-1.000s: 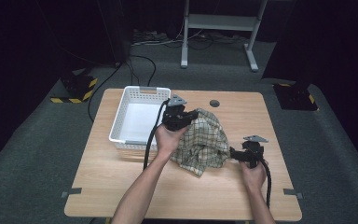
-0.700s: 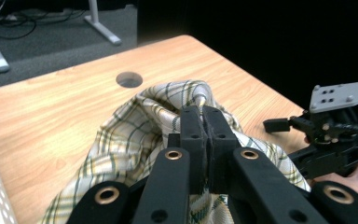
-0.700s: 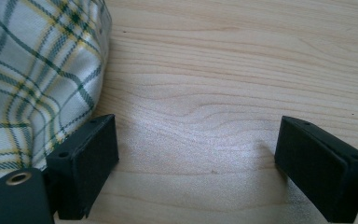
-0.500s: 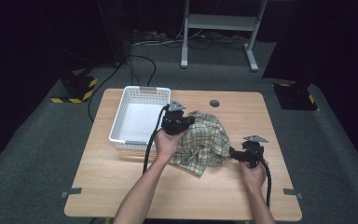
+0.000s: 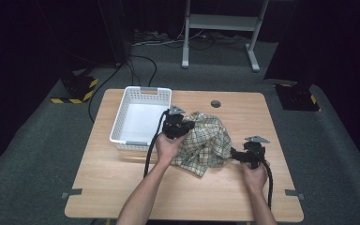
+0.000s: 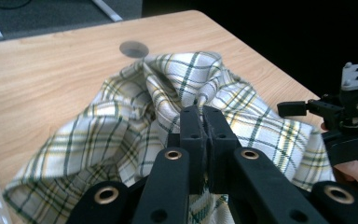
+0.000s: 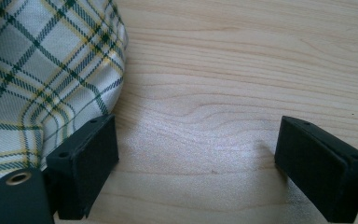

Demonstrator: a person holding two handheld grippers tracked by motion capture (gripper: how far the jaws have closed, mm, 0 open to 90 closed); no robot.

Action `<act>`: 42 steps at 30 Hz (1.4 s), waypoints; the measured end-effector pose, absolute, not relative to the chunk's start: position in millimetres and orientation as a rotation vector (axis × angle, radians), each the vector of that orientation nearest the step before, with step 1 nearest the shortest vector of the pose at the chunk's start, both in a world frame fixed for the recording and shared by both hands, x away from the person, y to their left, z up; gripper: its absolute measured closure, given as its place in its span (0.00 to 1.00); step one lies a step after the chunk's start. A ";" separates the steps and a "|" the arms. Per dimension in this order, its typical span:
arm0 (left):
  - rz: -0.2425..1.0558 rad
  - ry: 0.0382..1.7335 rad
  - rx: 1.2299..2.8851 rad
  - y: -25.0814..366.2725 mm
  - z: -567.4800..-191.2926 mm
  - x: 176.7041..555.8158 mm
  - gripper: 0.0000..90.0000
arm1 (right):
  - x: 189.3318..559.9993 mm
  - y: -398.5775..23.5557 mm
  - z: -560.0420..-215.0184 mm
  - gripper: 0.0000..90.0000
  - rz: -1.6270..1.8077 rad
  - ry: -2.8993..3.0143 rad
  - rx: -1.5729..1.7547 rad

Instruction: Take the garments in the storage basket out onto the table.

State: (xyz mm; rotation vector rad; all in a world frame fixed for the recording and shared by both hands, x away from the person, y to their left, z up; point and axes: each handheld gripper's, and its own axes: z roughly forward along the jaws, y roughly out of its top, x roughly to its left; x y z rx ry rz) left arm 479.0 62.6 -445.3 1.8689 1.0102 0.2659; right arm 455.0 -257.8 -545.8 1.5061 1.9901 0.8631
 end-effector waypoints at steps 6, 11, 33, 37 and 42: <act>0.294 1.021 1.886 64.1 -451.5 477.2 0.96 | 455.0 -257.8 -545.8 0.14 0.863 1.990 1.506; 0.298 1.023 1.898 63.5 -454.0 477.2 0.96 | 455.0 -257.8 -545.8 0.14 0.863 1.990 1.506; 0.296 1.037 1.897 66.3 -454.1 475.4 0.55 | 455.0 -257.8 -545.8 0.14 0.863 1.990 1.507; 0.288 1.041 1.884 70.5 -452.1 474.6 0.44 | 455.0 -257.8 -545.8 0.14 0.863 1.990 1.506; 0.280 1.046 1.841 78.6 -447.0 473.1 0.36 | 455.0 -257.8 -545.8 0.14 0.863 1.990 1.506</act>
